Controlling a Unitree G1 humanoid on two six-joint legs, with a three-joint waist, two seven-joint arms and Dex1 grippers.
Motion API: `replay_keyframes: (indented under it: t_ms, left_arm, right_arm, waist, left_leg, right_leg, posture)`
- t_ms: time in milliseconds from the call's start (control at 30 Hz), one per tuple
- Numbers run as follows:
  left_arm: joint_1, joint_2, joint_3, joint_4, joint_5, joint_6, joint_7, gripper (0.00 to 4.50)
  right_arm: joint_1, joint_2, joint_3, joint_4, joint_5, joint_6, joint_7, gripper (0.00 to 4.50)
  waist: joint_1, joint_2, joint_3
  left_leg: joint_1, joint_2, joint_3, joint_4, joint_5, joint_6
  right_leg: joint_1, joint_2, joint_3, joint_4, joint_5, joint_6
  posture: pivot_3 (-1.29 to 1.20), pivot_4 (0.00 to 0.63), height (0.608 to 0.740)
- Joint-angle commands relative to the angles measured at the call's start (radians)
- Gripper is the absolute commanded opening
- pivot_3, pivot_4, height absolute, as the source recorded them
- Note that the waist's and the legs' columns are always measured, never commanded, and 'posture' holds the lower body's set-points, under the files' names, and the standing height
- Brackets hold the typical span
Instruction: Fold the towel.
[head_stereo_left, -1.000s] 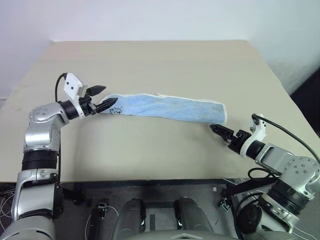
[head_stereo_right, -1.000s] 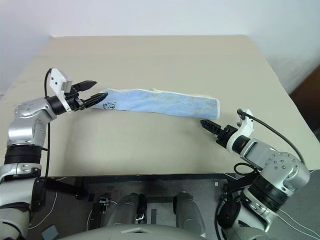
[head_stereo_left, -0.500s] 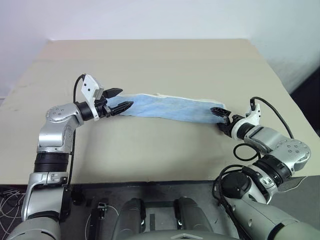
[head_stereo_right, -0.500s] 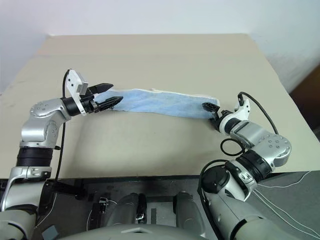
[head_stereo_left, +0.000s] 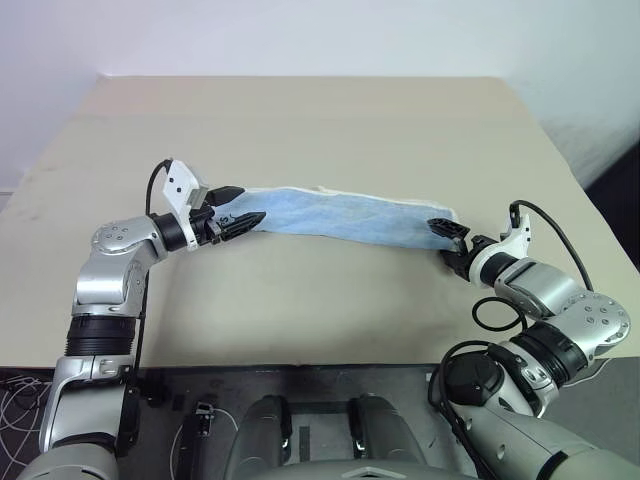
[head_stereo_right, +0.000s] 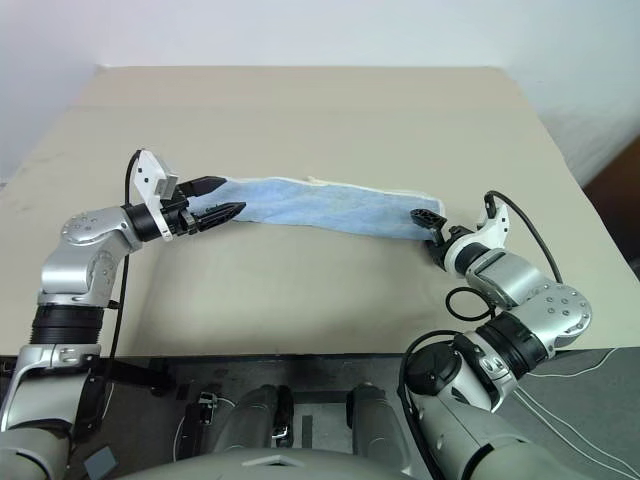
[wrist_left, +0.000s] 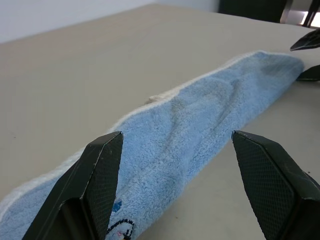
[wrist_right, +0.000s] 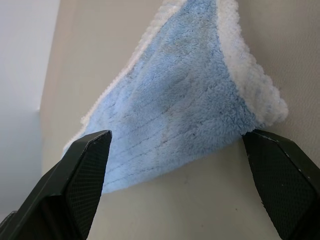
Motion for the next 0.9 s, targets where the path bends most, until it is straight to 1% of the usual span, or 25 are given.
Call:
replay_keyframes:
  t_ms: [33,267,300,400,467,600,633,700,733,767,900]
  left_arm:
    - [-0.027,-0.007,-0.001,-0.023,-0.021,-0.011,-0.01,3.65]
    - [-0.026,-0.009,-0.006,-0.025,-0.024,-0.01,-0.022,3.65]
    - [-0.024,-0.011,-0.009,-0.025,-0.023,-0.01,-0.022,3.65]
    - [-0.023,-0.019,-0.015,-0.031,-0.025,-0.009,-0.021,3.65]
    - [-0.024,-0.022,-0.015,-0.032,-0.025,-0.009,-0.021,3.65]
    - [-0.02,-0.025,-0.015,-0.034,-0.023,-0.009,-0.021,3.65]
    - [-0.017,-0.026,-0.015,-0.036,-0.023,-0.01,-0.021,3.65]
    - [-0.013,-0.027,-0.015,-0.037,-0.023,-0.011,-0.02,3.65]
    - [-0.012,-0.028,-0.015,-0.037,-0.023,-0.011,-0.019,3.65]
    - [-0.011,-0.029,-0.015,-0.037,-0.022,-0.011,-0.018,3.65]
    - [-0.01,-0.033,-0.016,-0.036,-0.021,-0.013,-0.015,3.65]
  right_arm:
    - [0.005,0.001,-0.045,-0.003,-0.013,0.006,-0.046,4.36]
    - [-0.002,0.038,-0.09,-0.026,-0.018,-0.001,-0.082,4.36]
    - [-0.005,0.04,-0.093,-0.019,-0.024,-0.022,-0.089,4.21]
    - [-0.016,0.049,-0.097,0.002,-0.02,-0.098,-0.108,3.56]
    - [-0.018,0.055,-0.091,0.005,-0.008,-0.12,-0.117,2.84]
    - [-0.016,0.059,-0.076,0.006,0.019,-0.152,-0.132,1.57]
    - [-0.015,0.059,-0.072,0.005,0.026,-0.165,-0.135,1.16]
    - [-0.011,0.054,-0.064,0.004,0.038,-0.183,-0.14,0.61]
    - [-0.008,0.049,-0.061,0.003,0.042,-0.192,-0.142,0.24]
    - [-0.004,0.043,-0.058,0.002,0.047,-0.201,-0.143,0.02]
    - [0.007,0.002,-0.043,0.005,0.065,-0.248,-0.138,0.02]
  waist:
    - [0.001,0.0,0.0]
    - [0.0,0.0,0.0]
    - [0.0,0.0,0.0]
    - [-0.001,0.0,0.0]
    - [-0.002,0.0,0.0]
    - [-0.002,0.0,0.0]
    - [-0.002,0.0,0.0]
    - [-0.003,0.0,0.0]
    - [-0.003,0.0,0.0]
    - [-0.003,0.0,0.0]
    - [-0.002,0.0,0.0]
  left_leg:
    - [0.0,0.0,0.0,0.0,0.0,0.0]
    - [0.0,0.0,-0.001,0.0,0.0,0.0]
    - [0.0,0.0,-0.001,0.0,0.0,0.0]
    - [0.0,0.0,-0.001,0.0,0.0,0.0]
    - [0.0,0.0,-0.001,0.0,0.0,0.0]
    - [0.0,0.0,0.0,0.0,0.001,0.002]
    - [0.0,0.0,0.0,0.0,0.001,0.002]
    - [0.0,0.0,0.0,0.0,0.001,0.002]
    - [-0.001,0.0,0.0,0.0,0.001,0.002]
    - [-0.001,0.0,0.0,-0.001,0.001,0.002]
    - [-0.001,0.0,0.0,-0.003,0.001,0.002]
  right_leg:
    - [0.0,0.0,0.0,0.0,0.0,0.0]
    - [0.0,0.0,-0.001,0.0,0.0,0.0]
    - [0.0,0.0,-0.001,0.0,0.0,0.0]
    - [0.001,0.0,-0.001,0.0,0.0,0.0]
    - [0.001,0.0,0.0,-0.001,0.0,0.0]
    - [0.001,0.0,0.0,-0.002,0.001,-0.001]
    - [0.001,0.0,0.0,-0.002,0.001,-0.001]
    - [0.0,0.0,0.0,-0.002,0.001,0.0]
    - [-0.001,0.0,0.0,-0.002,0.001,0.0]
    - [-0.001,0.0,0.0,-0.002,0.001,0.0]
    - [-0.002,0.0,0.0,-0.002,0.001,0.0]
  posture:
    - [0.0,0.15,0.74]
    - [0.0,0.15,0.74]
    - [0.0,0.15,0.74]
    - [0.0,0.15,0.74]
    - [0.0,0.15,0.74]
    - [0.0,0.15,0.74]
    - [0.0,0.15,0.74]
    - [0.0,0.15,0.74]
    - [0.0,0.15,0.74]
    - [0.0,0.15,0.74]
    - [0.0,0.15,0.74]
